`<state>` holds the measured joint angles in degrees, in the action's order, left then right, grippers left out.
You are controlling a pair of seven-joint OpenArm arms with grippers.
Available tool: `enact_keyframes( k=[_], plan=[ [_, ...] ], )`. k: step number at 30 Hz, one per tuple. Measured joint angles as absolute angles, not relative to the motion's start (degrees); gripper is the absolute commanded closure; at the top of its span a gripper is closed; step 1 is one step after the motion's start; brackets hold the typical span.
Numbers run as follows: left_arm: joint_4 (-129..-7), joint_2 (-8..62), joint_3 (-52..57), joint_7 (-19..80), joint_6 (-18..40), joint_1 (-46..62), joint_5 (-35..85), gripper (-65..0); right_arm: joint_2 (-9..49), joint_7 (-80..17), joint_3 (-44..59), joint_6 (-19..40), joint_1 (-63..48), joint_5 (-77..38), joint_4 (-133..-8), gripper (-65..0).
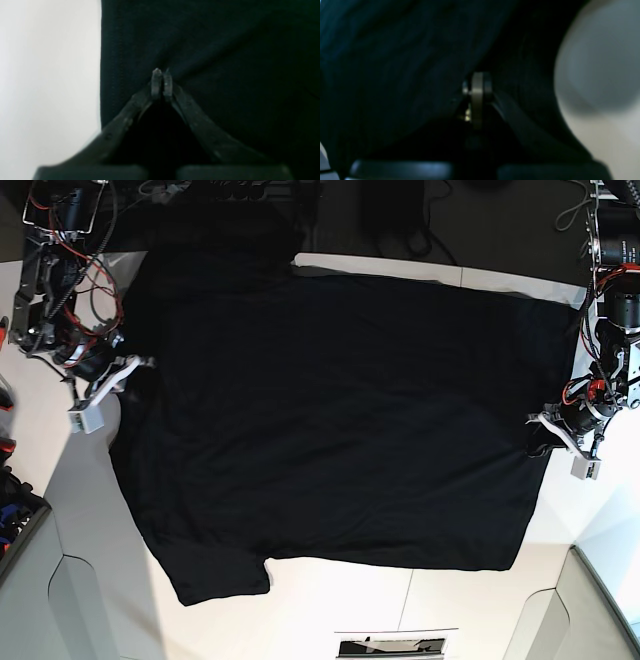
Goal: Layout the t-shirt on the table in an organized manner, then fold the t-shirt properly
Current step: 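Regrasp the shirt side with the left gripper and pull it taut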
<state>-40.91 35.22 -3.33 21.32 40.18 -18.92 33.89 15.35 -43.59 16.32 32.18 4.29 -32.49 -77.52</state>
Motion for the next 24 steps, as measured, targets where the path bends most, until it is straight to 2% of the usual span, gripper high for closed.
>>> enact_keyframes(
  k=[2, 4, 11, 17, 24],
  plan=[
    [-40.9, 35.2, -3.3, 21.7, 40.2, -18.9, 35.1, -8.0, 15.4, -40.2, 15.1, 32.5, 4.5, -30.5, -75.8, 0.0],
    [-40.9, 35.2, -3.3, 21.9, 40.4, -18.9, 35.9, -12.4, 15.4, -37.4, 15.0, 32.7, 4.8, -29.5, -73.9, 0.0],
    [-40.9, 35.2, -3.3, 22.6, 40.4, -18.9, 37.3, -12.6, 16.3, -34.0, 15.0, 34.3, 7.9, -28.4, -66.6, 0.0],
    [-40.7, 35.1, -3.4, 23.9, 40.1, -18.8, 42.7, -12.6, 18.3, -34.2, 14.9, 34.3, 13.4, -27.8, -60.6, 0.0],
    [-40.5, 33.3, -3.6, 24.9, 39.7, -21.3, 41.9, -12.6, 20.2, -35.0, 14.9, 33.0, 18.2, -24.1, -57.7, 0.0]
  ],
)
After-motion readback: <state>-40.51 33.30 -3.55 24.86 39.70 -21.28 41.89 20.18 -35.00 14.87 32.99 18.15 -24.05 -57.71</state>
